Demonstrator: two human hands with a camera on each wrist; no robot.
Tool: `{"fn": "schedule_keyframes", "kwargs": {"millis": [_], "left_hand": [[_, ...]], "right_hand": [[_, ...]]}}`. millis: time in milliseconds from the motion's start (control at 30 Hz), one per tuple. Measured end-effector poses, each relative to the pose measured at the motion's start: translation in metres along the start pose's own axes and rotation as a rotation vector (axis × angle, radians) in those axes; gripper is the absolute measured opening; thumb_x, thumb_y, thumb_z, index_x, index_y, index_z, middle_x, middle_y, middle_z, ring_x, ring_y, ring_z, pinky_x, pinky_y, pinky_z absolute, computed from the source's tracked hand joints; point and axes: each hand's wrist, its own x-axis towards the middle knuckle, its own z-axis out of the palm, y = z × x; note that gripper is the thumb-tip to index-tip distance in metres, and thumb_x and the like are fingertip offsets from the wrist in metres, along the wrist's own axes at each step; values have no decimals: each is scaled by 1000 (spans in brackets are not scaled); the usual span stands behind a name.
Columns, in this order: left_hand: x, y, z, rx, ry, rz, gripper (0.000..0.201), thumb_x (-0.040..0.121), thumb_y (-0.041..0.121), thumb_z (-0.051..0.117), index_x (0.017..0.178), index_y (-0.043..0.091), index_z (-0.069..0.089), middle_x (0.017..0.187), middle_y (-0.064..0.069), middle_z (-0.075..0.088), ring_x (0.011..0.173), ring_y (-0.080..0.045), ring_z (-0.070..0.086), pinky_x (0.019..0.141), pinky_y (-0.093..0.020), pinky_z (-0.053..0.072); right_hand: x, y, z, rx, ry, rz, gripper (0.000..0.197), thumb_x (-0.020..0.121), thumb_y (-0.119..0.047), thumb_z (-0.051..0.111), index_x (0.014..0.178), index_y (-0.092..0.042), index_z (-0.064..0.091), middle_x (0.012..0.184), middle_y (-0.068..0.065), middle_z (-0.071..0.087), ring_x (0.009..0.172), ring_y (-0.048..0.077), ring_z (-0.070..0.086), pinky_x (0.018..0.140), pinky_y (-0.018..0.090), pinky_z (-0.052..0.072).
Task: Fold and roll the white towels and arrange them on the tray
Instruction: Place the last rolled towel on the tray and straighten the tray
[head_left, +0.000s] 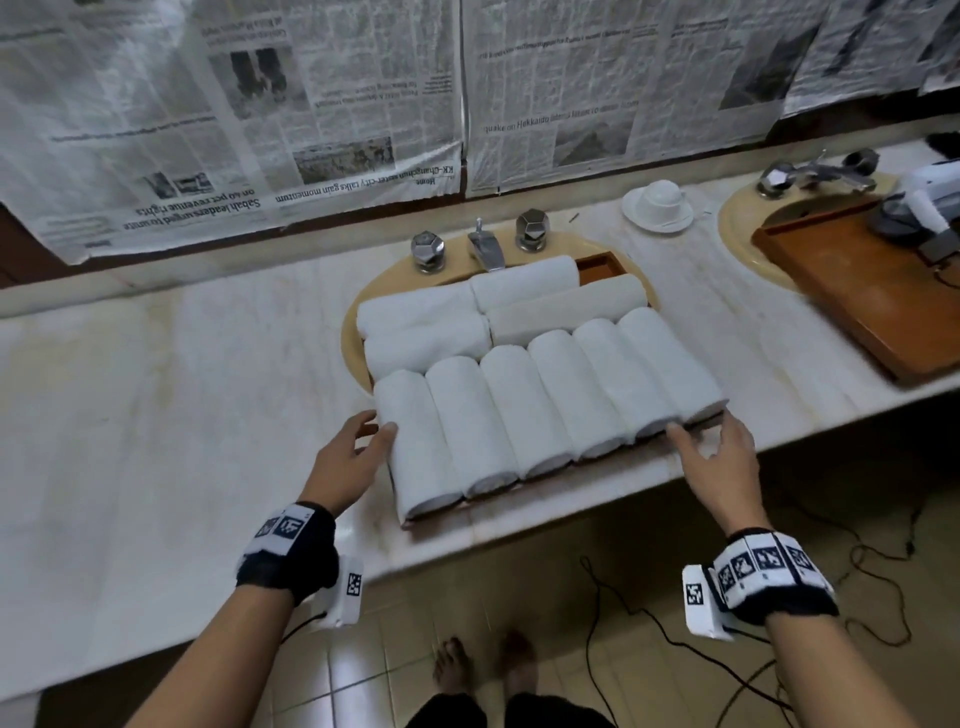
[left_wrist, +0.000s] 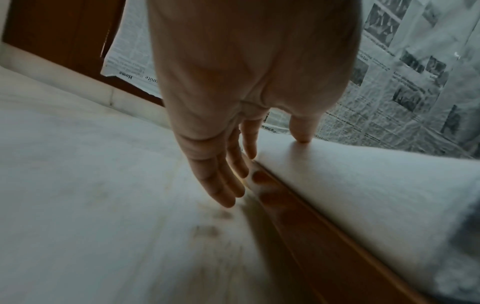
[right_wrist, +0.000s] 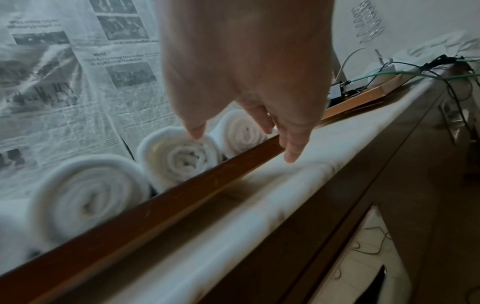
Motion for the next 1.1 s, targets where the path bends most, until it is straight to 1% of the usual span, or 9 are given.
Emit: {"fn": "schedule_keyframes", "kwargs": {"millis": [133,267,400,567,733,833,900,1000,1100], "left_hand": [[4,-11,-3,-63,-36,19,40,95,51,57,132,35,52,127,8,60,105,-12,65,85,-35,56],[9,-20,-11,-63,-104,63,38,99,43,56,135,32,51,126,8,60,105,-12,66,85,-35,57],[20,-21,-21,-39,-176,100,40,99,33,58,137,25,51,123,6,62,100,-12,66,85,-37,58],[39,-23,-33,-5,-237,94,34,96,25,60,128,23,50,121,4,62,97,-17,68,82,-41,60],[75,-13,-44,72,-245,133,34,92,33,67,119,23,50,118,1,63,97,-23,69,86,-47,58],[93,-12,-46,28,-317,50,45,87,33,74,122,17,50,113,-4,65,90,-26,72,85,-48,59],[98,-14,-44,-42,-364,-10,49,85,30,76,123,13,50,113,-12,68,90,-27,73,84,-45,60],[100,-16,-39,-185,-372,-80,41,90,13,72,124,1,54,107,-20,70,82,-27,71,68,-36,60],[96,-14,-39,-304,-395,-127,33,91,6,70,121,-1,58,102,-22,71,72,-25,70,62,-33,60]], "right_hand": [[-29,-7,28,22,-77,45,102,84,-63,65,157,-10,18,163,11,20,147,30,25,119,45,27],[-58,-18,59,119,-92,57,110,78,-66,67,158,-13,15,163,8,17,141,30,37,115,47,37],[-95,-42,91,184,-73,70,106,81,-54,73,158,-10,15,163,9,16,138,31,42,113,40,39],[-144,-74,136,230,-52,114,103,84,-46,75,158,-9,15,163,8,16,140,27,39,113,35,39],[-173,-87,172,287,-56,148,101,86,-41,74,159,-11,11,163,4,15,136,25,43,110,32,40],[-181,-92,185,335,-35,179,97,89,-36,73,159,-12,11,163,4,17,132,18,45,105,26,41],[-182,-94,191,371,-31,196,100,86,-32,77,159,-12,10,161,4,19,134,15,42,108,28,40],[-184,-101,199,412,-51,205,107,84,-21,79,159,-11,3,159,5,20,127,12,42,104,23,40],[-181,-102,206,424,-25,231,109,83,-20,79,159,-12,1,153,8,30,120,16,48,107,33,42]]}}
